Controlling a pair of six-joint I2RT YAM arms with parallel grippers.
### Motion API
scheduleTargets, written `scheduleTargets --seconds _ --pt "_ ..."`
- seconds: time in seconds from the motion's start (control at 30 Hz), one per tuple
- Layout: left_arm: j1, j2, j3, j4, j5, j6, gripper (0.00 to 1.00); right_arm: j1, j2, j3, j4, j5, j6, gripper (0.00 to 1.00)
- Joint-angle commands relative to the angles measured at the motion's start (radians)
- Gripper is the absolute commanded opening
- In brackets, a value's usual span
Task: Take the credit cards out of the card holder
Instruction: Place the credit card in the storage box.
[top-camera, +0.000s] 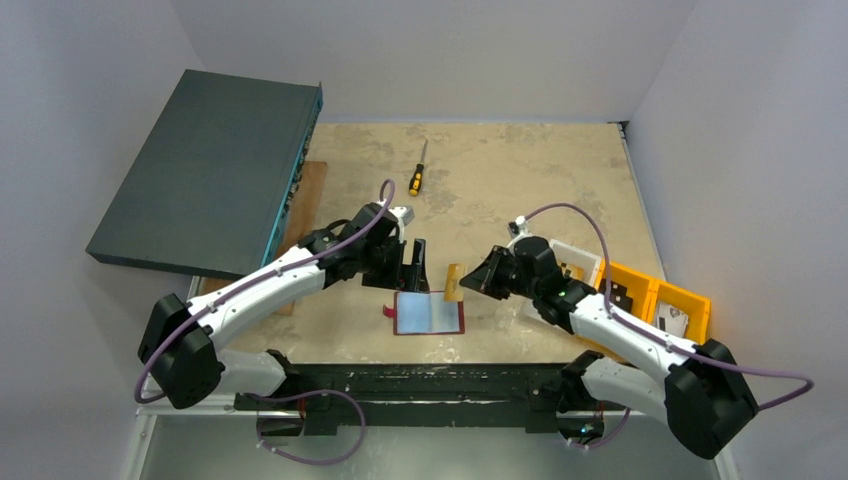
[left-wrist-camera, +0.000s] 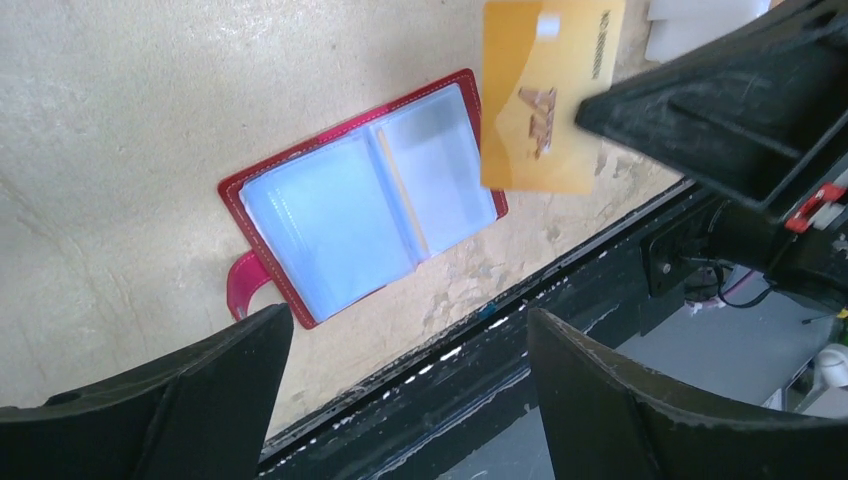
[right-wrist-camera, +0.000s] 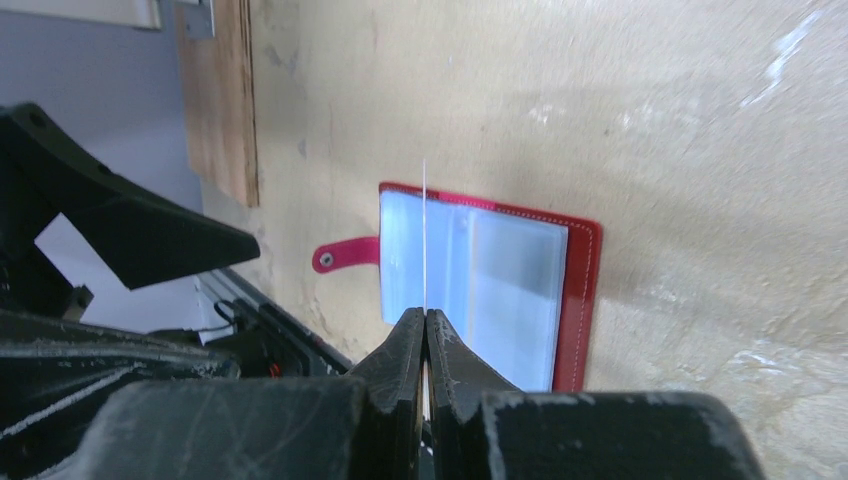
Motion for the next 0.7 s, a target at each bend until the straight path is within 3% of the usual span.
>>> scheduleTargets --seconds 0.0,0.33,0.67 --pt "0.003 -0.049 0.07 -0.07 0.018 0.059 0.88 -0.059 -0.078 0.067 -0.15 0.092 -0.027 0.0" --pt "0.005 -0.047 0.129 -0.12 0.058 0.124 0.92 -0.187 -0.219 0.278 -0.598 0.376 -0.068 0.0" --pt "0.005 -0.05 0.135 -0.133 0.068 0.132 0.92 -0.249 -0.15 0.49 -0.924 0.701 -0.131 0.0"
